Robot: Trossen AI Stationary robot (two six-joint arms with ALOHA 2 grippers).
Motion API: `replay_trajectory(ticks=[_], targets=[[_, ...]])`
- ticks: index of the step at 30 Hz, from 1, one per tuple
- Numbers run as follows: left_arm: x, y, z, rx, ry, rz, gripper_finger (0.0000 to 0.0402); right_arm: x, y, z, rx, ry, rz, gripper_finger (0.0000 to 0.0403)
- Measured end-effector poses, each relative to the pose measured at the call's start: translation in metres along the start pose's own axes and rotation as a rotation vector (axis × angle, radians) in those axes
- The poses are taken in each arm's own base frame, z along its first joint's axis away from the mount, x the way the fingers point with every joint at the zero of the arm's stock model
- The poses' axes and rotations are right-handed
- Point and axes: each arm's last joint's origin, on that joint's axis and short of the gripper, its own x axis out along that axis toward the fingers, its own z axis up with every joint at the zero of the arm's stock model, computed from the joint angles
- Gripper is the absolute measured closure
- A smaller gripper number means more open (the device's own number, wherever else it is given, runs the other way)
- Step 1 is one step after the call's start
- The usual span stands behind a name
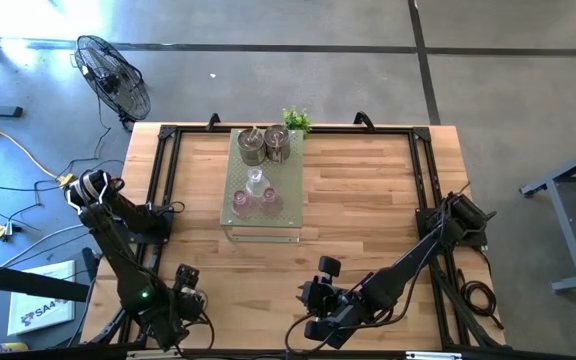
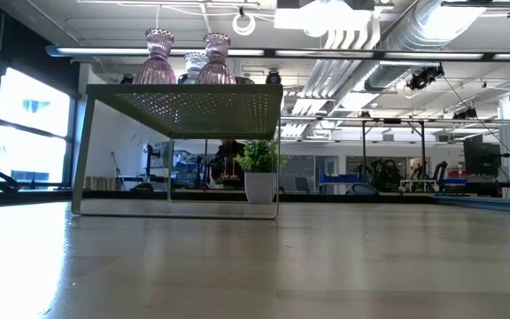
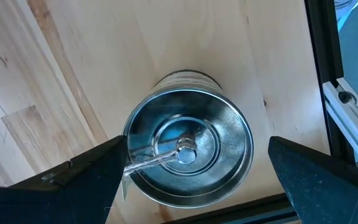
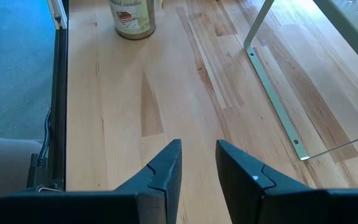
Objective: Pick & Place candle stick holders
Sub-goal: Put the brown scented candle on the shelf
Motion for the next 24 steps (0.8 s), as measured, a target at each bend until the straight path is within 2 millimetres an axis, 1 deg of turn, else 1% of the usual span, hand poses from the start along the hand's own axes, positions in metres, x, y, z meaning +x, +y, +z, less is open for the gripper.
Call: replay_trajectory(ticks=[10, 17, 24], targets=[[0.001, 0.001, 0.000, -0.015, -0.018, 0.020, 0.0018, 0.000, 0.000, 0.000, 0.000, 0.000, 0.000, 0.0309], [0.011, 0.003, -0.005, -0.042, 0.024, 0.026, 0.0018, 0.000, 0.000, 0.000, 0.000, 0.000, 0.000, 0.0309], [0.022, 0.003, -0.006, -0.048, 0.004, 0.009, 0.0018, 0.000, 0.000, 0.000, 0.000, 0.000, 0.000, 0.0309]])
